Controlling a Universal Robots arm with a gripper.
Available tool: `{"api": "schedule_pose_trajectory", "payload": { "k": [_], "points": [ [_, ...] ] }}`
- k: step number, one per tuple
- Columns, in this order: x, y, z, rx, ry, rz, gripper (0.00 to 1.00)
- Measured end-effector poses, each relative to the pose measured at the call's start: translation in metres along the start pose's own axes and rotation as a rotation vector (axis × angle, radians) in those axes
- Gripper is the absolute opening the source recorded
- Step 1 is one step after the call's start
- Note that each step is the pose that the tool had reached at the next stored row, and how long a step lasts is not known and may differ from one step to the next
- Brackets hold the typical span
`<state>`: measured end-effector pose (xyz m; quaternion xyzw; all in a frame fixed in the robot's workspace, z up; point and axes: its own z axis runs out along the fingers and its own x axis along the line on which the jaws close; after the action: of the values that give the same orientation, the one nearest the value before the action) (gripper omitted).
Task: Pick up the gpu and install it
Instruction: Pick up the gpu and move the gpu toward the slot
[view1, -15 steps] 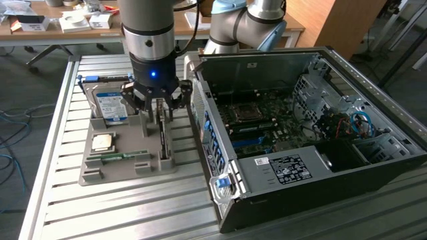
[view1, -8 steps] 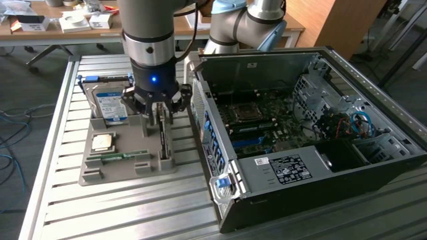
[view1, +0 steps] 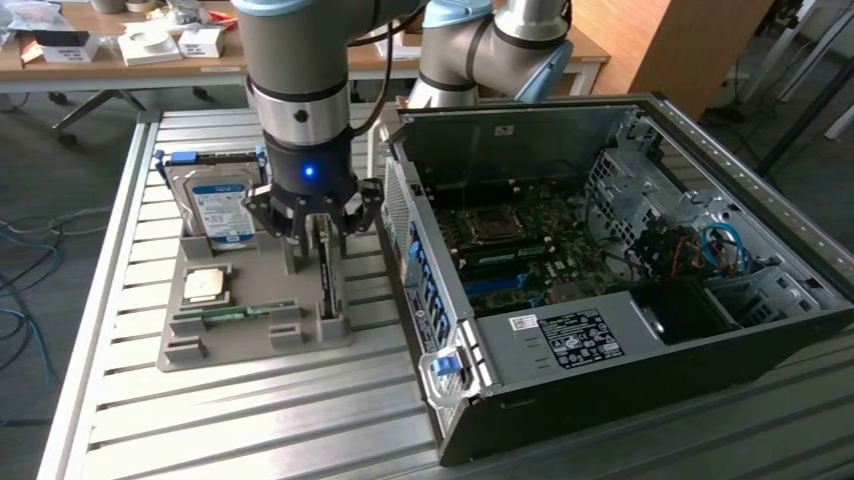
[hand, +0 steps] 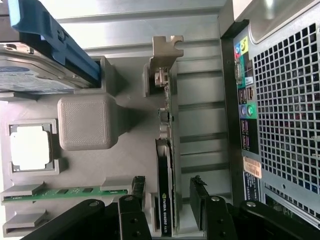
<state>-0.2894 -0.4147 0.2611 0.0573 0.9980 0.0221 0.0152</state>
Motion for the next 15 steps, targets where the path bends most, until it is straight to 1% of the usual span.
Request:
{"api": "schedule_pose_trajectory", "payload": {
  "k": [10,15],
  "points": [
    [0.000,-0.0006,0.0138,-0.0001,-0.0001,0.000,0.49],
    [0.001,-0.0008,0.0177,0.0001,0.0001,0.000,0.49]
  ]
}}
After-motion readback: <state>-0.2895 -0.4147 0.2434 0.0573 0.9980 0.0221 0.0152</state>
